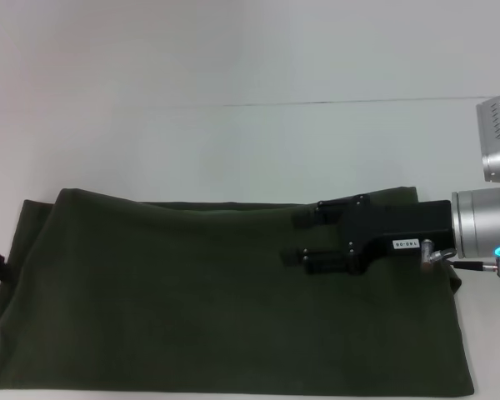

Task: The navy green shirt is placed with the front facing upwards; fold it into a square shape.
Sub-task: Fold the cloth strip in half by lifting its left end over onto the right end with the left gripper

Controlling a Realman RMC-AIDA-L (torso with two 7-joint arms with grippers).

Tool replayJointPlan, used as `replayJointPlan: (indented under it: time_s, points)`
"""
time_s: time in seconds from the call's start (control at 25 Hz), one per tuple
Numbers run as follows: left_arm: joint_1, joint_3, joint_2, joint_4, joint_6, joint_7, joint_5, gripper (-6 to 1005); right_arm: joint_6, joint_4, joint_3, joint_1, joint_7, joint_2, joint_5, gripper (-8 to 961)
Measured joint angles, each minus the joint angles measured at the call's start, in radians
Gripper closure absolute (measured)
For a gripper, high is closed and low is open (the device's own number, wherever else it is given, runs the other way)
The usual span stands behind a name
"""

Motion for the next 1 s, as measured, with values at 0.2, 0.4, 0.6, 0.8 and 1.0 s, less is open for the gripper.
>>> replayJointPlan:
  time_s: [0.2, 0.4, 0.6, 0.8, 1.0]
  points:
    - [-0.006, 0.004, -0.002, -0.015, 0.002, 0.007, -0.017, 830, 0.000, -0.001, 0.000, -0.002, 0.000, -0.002, 0.000, 251]
    - [-0.010, 0.008, 0.003, -0.032, -0.006, 0.027, -0.023, 490, -0.002, -0.001, 0.000, -0.002, 0.005, -0.004, -0.004, 251]
    - [-0.007, 0.011, 0.001, -0.030, -0.024, 0.039, -0.015, 278, -0.004, -0.001, 0.000, -0.002, 0.009, -0.003, -0.006, 251]
    - [-0.003, 0.029, 0.002, -0.028, -0.034, 0.040, -0.011, 139, -0.005, -0.001, -0.002, -0.004, 0.011, -0.003, -0.008, 251]
    - [0.001, 0.050, 0.000, -0.034, -0.048, 0.043, -0.010, 99, -0.006, 0.001, -0.002, -0.004, 0.012, -0.003, -0.009, 251]
